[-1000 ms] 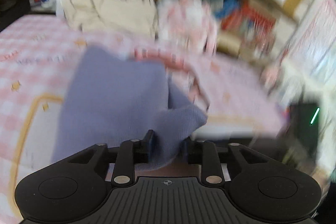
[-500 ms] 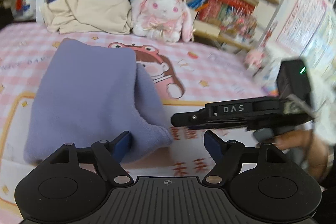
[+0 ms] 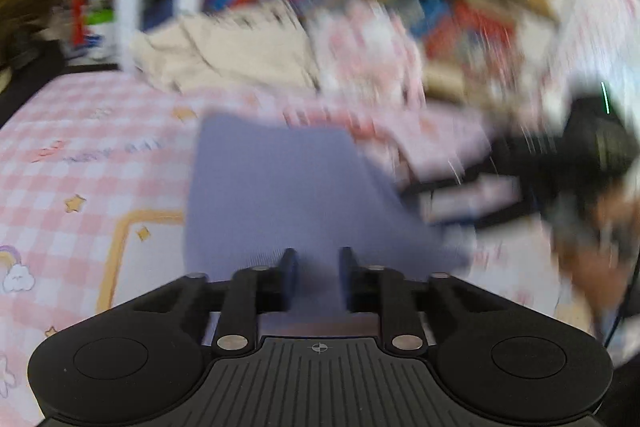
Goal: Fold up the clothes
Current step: 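Fold the lavender half over the pink half with the left tool, then open the left tool and release the folded lavender half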
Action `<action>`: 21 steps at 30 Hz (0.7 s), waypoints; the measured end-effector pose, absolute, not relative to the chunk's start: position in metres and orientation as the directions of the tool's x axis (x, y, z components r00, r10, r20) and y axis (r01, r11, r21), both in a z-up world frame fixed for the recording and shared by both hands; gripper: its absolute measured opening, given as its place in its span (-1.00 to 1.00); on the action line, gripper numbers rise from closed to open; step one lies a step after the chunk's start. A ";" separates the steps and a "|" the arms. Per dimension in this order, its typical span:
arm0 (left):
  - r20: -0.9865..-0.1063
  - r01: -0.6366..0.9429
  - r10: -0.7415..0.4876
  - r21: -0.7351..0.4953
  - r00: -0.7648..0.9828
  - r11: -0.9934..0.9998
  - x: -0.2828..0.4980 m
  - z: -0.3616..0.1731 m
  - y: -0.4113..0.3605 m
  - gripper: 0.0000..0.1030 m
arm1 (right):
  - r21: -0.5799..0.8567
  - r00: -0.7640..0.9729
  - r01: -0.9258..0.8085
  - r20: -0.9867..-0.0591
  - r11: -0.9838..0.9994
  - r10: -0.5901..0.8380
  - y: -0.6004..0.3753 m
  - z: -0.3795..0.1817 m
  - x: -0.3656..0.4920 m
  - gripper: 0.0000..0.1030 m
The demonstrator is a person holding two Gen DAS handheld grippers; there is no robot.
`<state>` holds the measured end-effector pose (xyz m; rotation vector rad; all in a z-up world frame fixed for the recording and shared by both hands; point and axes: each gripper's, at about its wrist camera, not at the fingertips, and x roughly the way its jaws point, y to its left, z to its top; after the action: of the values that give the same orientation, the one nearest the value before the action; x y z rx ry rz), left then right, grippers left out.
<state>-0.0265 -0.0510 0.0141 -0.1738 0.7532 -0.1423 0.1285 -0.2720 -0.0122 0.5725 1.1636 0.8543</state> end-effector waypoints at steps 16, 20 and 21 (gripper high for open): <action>-0.711 0.114 -0.250 -0.234 0.657 0.966 -0.013 -0.018 -0.059 -0.36 | 0.567 0.336 -0.413 -0.633 0.713 0.698 -0.254 -0.023 0.131 -0.26; -0.686 0.115 -0.227 -0.205 0.691 0.972 -0.022 0.001 -0.052 -0.27 | 0.528 0.362 -0.447 -0.631 0.722 0.686 -0.263 -0.002 0.118 -0.01; -0.672 0.106 -0.220 -0.207 0.707 0.973 -0.024 0.006 -0.047 -0.27 | 0.531 0.350 -0.449 -0.636 0.719 0.688 -0.265 0.001 0.115 0.00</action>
<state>-0.0238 -0.0474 0.0058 -0.1577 0.7653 -0.1817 0.1146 -0.2645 0.0006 0.2838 0.9606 0.7490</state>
